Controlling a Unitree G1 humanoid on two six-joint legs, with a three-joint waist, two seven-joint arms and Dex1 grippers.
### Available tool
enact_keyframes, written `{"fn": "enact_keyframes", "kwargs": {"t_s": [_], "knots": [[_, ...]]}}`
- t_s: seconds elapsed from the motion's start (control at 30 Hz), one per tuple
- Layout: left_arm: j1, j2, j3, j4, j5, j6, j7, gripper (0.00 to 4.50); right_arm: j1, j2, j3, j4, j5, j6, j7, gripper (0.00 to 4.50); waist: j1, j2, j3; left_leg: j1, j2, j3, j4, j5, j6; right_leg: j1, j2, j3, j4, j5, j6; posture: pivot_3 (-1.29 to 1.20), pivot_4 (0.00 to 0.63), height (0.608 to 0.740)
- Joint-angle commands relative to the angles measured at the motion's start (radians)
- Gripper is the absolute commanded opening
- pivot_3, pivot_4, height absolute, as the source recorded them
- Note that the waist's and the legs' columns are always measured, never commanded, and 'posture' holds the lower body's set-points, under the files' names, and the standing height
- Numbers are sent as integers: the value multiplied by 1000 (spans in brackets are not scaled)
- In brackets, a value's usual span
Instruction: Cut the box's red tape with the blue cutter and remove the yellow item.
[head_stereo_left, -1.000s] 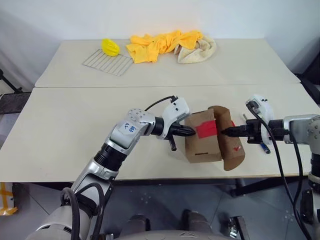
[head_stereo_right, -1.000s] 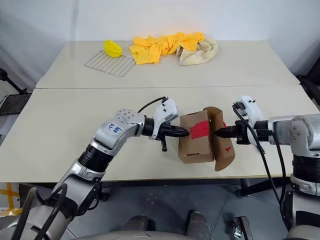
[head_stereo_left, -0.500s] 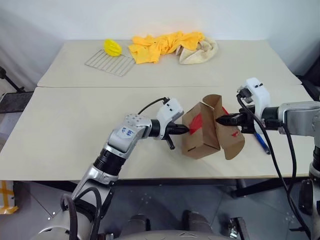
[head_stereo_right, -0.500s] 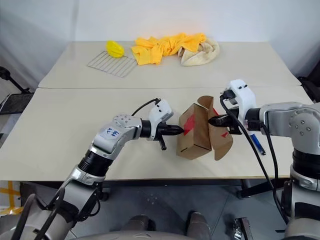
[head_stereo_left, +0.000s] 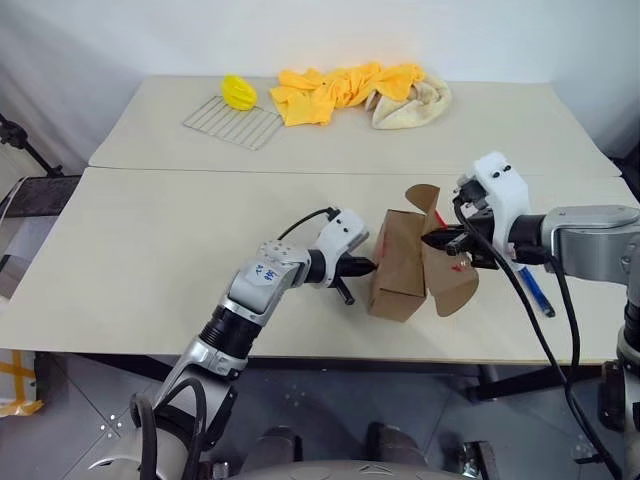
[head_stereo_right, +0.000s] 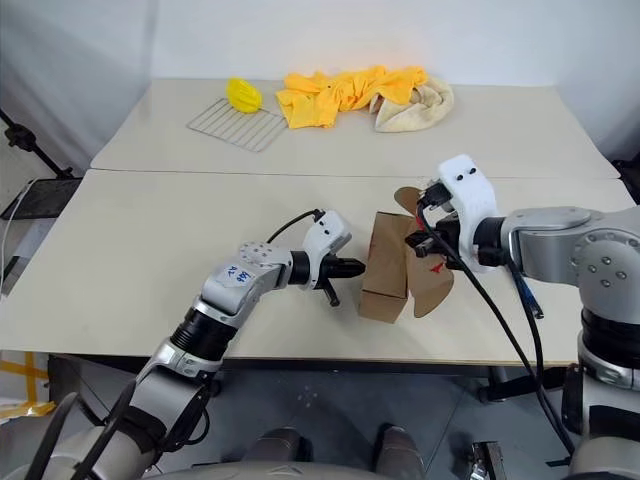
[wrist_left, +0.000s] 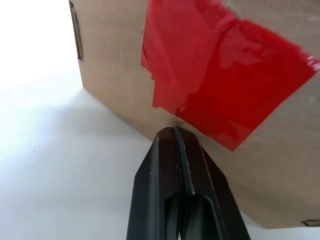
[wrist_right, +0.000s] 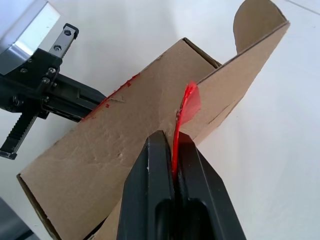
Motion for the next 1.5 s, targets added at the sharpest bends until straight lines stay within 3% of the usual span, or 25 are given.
{"fn": "enact_keyframes", "kwargs": {"t_s": [0.03, 0.3, 0.5, 0.63, 1.23, 1.5], "knots": [[-11, -16, 0, -5, -11, -26, -12, 0, 4, -20, 86, -28, 12, 23, -1, 17, -2, 0, 0, 0, 0, 0, 0, 0, 0, 0, 0, 0, 0, 0, 0, 0, 150, 740], [-30, 60, 91, 0, -40, -26, -40, 0, -58, -66, 148, -34, -25, 23, 15, 17, -27, 0, 0, -1, 1, 1, -1, 0, 0, -2, 1, 0, 0, 0, 0, 0, 150, 740], [-114, 68, 288, -41, -229, 118, -74, 0, -82, -97, 191, -50, -50, 23, 24, 17, -50, -1, 1, -10, 2, 0, -1, 0, 0, -11, 1, -1, 1, 0, 0, 0, 150, 740], [-178, 29, 334, -60, -310, 172, -66, 0, -94, -102, 211, -67, -52, 23, 38, 17, -47, -1, 1, -13, 2, 1, -1, 0, 0, -15, 1, -1, 2, 0, 0, 0, 150, 740], [-127, 6, 200, -189, -387, 267, -78, 0, -112, -119, 185, -59, -55, 23, 41, 17, -49, -1, 1, -14, 1, 3, -1, 0, -1, -16, 1, 0, 2, 0, 1, 0, 150, 740], [-103, 80, 15, -152, -285, 138, -162, 0, -134, -114, 165, -46, -33, 23, 12, 17, -50, -1, 1, -14, 1, 4, -1, 0, -1, -17, 1, 0, 2, 0, 1, 0, 150, 740]]}}
